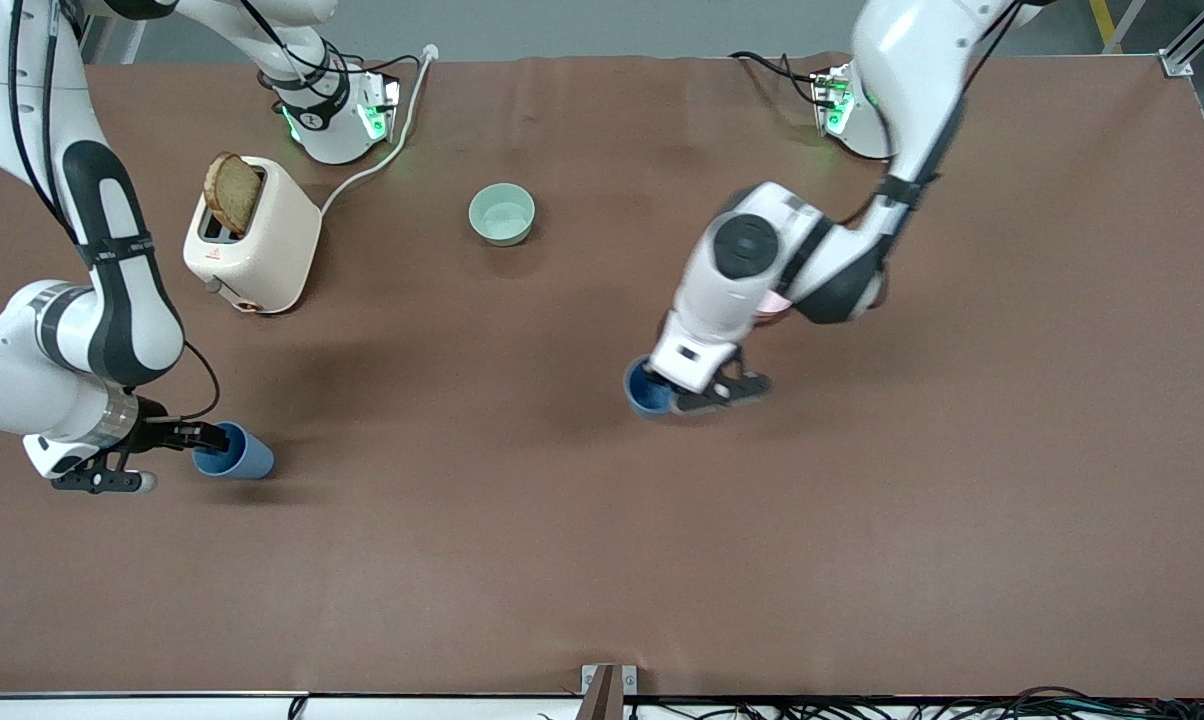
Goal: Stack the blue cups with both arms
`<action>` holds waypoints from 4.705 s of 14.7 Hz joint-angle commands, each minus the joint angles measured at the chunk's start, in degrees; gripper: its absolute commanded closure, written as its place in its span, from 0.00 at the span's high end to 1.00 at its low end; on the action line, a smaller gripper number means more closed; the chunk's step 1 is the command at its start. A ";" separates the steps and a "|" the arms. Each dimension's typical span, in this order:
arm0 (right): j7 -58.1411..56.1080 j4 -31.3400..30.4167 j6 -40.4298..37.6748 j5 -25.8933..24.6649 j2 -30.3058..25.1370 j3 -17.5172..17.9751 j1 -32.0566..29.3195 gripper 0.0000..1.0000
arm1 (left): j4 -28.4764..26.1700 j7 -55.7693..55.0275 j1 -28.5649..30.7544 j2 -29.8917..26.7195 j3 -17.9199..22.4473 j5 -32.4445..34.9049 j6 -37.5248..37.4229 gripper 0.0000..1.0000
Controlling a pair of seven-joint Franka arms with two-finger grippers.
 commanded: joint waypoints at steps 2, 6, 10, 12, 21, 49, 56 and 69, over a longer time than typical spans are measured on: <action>-1.60 0.81 0.40 2.06 0.61 0.34 -0.94 0.05 | -5.36 -9.56 -5.25 0.13 0.74 4.79 2.58 0.00; -2.47 2.04 -0.04 2.15 0.70 0.34 -1.46 0.04 | -9.87 -15.63 -6.31 0.39 0.47 8.41 8.65 0.24; -3.28 5.20 -5.81 2.06 -2.36 0.43 -0.77 0.04 | -3.40 -13.13 -3.25 -5.75 1.09 8.94 -3.14 1.00; -0.83 5.82 -12.67 1.89 -6.49 0.51 1.95 0.04 | 6.43 -5.58 -1.32 -7.17 1.18 8.85 -18.95 1.00; 39.92 7.49 -24.48 -3.98 -18.11 23.15 6.18 0.03 | 17.73 31.59 16.96 -20.16 0.48 7.54 -40.99 1.00; 85.59 4.15 -6.99 -35.64 -2.29 44.37 19.80 0.04 | 5.34 52.47 27.09 -34.86 7.24 -4.86 -45.13 1.00; 85.59 3.19 -2.50 -37.83 -0.62 44.11 20.51 0.12 | 5.34 52.47 28.05 -34.68 7.51 -4.86 -45.13 1.00; 77.86 3.36 -9.70 -36.96 -13.18 44.37 9.27 1.00 | 5.43 51.94 28.58 -35.03 7.33 -4.86 -45.49 1.00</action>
